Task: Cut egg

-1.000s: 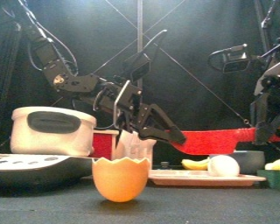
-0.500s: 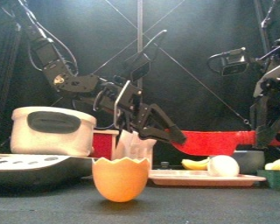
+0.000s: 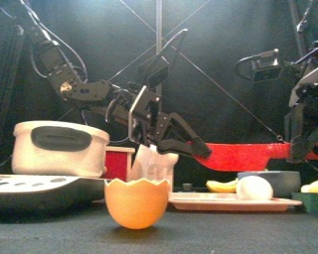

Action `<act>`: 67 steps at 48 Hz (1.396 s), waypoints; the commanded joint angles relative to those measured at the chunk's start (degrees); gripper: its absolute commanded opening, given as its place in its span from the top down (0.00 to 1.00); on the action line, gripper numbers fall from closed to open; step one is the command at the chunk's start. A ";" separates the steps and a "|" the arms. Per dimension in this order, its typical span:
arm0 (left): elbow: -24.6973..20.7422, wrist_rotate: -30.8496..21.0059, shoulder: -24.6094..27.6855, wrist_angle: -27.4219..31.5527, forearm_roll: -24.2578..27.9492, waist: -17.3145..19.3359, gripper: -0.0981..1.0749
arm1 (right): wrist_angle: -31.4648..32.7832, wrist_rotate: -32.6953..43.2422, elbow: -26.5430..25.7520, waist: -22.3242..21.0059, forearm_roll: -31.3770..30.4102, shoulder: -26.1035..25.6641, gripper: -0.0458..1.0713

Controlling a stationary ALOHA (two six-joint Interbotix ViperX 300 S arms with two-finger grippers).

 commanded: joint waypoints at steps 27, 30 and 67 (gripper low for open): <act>-0.88 -0.26 0.00 2.37 0.18 -1.41 0.59 | 0.70 0.44 0.44 -0.44 1.05 1.41 0.67; -0.97 -0.26 0.09 2.37 0.18 -1.41 0.59 | 0.70 0.53 0.53 -0.53 1.05 1.76 0.67; -1.05 -0.35 -0.09 5.01 0.09 -2.72 0.59 | 0.62 0.44 0.53 -0.62 0.70 4.57 0.67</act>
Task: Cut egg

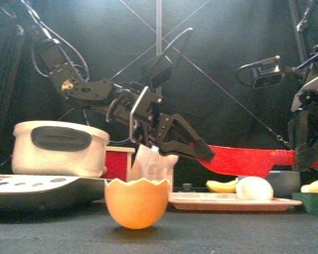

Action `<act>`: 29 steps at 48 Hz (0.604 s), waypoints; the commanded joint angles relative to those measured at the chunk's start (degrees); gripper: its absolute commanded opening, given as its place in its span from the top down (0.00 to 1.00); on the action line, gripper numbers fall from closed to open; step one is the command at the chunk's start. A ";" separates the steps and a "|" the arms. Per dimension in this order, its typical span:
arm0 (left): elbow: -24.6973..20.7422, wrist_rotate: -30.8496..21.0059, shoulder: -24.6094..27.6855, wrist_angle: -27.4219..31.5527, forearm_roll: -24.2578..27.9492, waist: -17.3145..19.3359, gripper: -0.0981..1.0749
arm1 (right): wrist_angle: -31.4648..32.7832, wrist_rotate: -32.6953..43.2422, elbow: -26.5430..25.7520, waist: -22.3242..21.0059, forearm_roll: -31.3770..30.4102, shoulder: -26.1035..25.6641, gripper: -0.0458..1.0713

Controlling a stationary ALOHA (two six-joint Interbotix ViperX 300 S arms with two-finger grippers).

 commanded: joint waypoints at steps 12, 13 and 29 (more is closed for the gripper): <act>-0.18 -0.18 -0.26 1.41 0.18 -1.23 0.59 | 0.70 0.35 0.44 -1.14 -0.26 0.35 0.67; -0.26 -0.26 -0.18 1.58 0.26 -1.23 0.59 | 0.70 0.44 0.44 -1.32 -0.35 0.44 0.67; -1.76 -0.09 1.32 4.22 -1.76 -1.14 0.59 | -0.09 0.35 0.09 -2.55 -0.70 2.20 0.67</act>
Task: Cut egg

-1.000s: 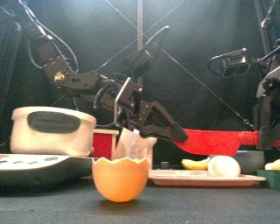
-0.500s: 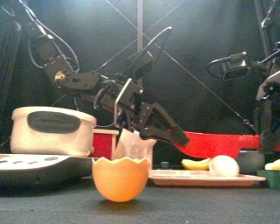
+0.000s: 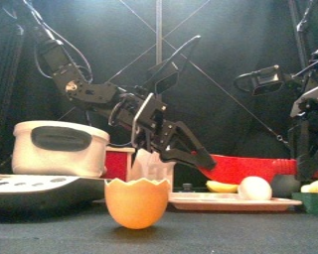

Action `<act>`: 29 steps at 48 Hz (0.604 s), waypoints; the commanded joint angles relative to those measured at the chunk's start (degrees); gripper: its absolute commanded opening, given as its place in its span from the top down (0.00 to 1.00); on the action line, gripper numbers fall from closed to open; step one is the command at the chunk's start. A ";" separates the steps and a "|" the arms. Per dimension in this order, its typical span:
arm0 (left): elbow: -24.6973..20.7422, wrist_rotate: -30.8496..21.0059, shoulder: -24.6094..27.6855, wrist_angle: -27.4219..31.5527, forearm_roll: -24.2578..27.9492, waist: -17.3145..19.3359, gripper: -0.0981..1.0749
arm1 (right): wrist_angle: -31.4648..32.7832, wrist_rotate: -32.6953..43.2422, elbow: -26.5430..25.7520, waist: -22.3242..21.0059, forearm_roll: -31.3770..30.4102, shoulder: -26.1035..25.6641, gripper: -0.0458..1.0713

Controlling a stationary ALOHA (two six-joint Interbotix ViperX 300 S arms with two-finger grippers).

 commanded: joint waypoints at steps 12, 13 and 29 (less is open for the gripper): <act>-0.09 -0.26 0.00 2.64 -0.18 -1.14 0.59 | -0.62 0.44 -0.53 -2.02 -0.53 1.67 0.67; -0.09 -0.26 0.00 2.72 -0.35 -1.14 0.59 | -0.70 0.44 -0.62 -2.11 -0.62 1.76 0.67; -0.09 -0.26 0.18 2.99 -0.79 -1.14 0.59 | -1.58 0.44 -0.88 -2.55 -0.70 2.11 0.67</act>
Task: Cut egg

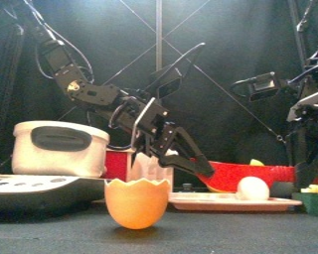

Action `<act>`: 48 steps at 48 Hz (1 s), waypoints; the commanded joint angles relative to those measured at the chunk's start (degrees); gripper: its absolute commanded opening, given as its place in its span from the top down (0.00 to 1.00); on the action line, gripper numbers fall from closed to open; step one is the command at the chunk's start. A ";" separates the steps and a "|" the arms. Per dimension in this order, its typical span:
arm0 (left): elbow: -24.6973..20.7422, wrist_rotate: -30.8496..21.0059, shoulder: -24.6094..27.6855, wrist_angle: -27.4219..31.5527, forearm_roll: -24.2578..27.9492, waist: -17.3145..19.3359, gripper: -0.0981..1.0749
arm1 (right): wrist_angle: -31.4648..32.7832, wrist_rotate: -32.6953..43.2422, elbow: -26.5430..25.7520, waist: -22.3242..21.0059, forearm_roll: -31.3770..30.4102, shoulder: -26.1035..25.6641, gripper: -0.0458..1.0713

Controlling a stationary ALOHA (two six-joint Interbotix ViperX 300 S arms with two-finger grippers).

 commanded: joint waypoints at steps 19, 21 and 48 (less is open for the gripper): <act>-0.26 0.00 -1.14 5.27 -1.67 -1.05 0.59 | -0.09 0.44 -2.81 -2.99 -1.58 0.26 0.67; -0.44 0.09 -1.23 5.27 -1.67 -1.05 0.59 | -0.09 0.44 -2.81 -3.34 -1.58 0.18 0.67; -1.41 0.18 -6.15 5.01 0.00 -0.35 0.59 | 3.34 0.44 -4.22 -3.16 -1.67 -5.36 0.67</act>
